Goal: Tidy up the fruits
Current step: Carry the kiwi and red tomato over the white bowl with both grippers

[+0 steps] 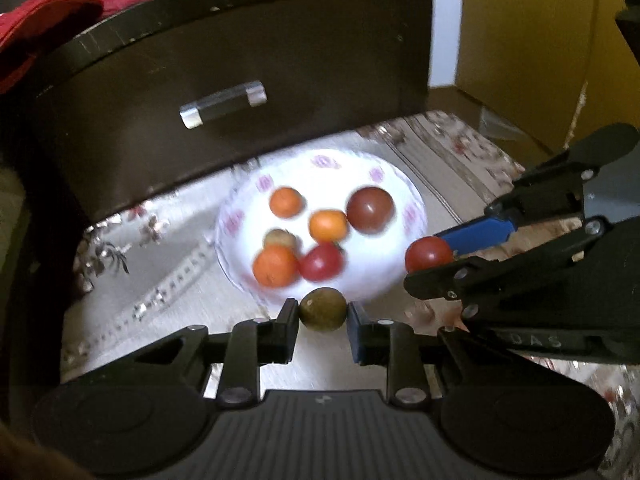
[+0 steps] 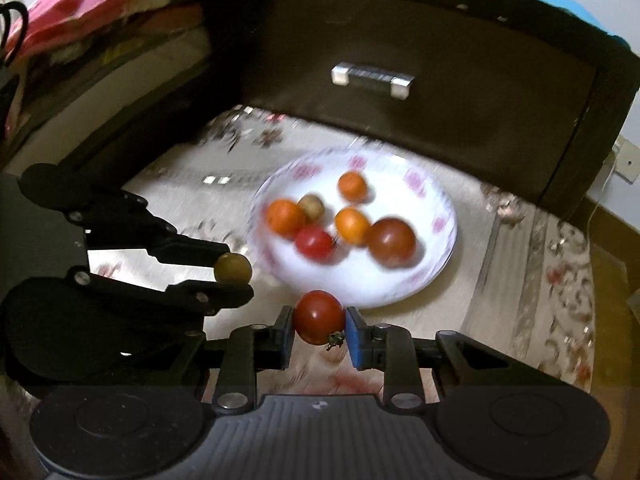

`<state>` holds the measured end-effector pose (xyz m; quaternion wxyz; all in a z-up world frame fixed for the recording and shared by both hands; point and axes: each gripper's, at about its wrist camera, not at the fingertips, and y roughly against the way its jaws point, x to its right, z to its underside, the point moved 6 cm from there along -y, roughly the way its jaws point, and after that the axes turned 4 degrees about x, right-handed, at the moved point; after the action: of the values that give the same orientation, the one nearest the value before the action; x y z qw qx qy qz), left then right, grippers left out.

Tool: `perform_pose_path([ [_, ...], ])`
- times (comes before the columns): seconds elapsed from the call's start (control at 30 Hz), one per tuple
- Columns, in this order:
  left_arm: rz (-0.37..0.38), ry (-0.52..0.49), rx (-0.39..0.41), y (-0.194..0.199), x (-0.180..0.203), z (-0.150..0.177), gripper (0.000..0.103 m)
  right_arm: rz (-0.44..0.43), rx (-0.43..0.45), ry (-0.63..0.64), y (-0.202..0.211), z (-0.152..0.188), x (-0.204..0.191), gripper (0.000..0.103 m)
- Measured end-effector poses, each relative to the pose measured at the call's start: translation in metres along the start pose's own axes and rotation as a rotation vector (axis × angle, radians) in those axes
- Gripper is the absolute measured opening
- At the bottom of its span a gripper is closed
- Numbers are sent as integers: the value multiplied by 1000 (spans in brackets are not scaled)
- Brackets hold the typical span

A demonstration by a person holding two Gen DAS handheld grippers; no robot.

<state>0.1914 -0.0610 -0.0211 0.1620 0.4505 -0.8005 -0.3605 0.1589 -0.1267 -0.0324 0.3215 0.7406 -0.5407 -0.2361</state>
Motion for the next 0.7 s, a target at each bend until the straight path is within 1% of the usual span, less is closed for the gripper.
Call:
perform_pose_path([
  [0.13,-25,-1,3,-12,-7,-8,32,19,16,-25,-14,-14,10,24],
  [0.23,-31,-1,-4,-21,-8,-12,32,25,21,-33,-22,-18,18,24],
  [0.4,-28,0,-16,-32,-7,-13,31,34,2,-47,-33,-17,29,24],
  [0.7,-31,7,-26,-45,-9,-14,30,36,-8,-49,-48,-22,35,25],
])
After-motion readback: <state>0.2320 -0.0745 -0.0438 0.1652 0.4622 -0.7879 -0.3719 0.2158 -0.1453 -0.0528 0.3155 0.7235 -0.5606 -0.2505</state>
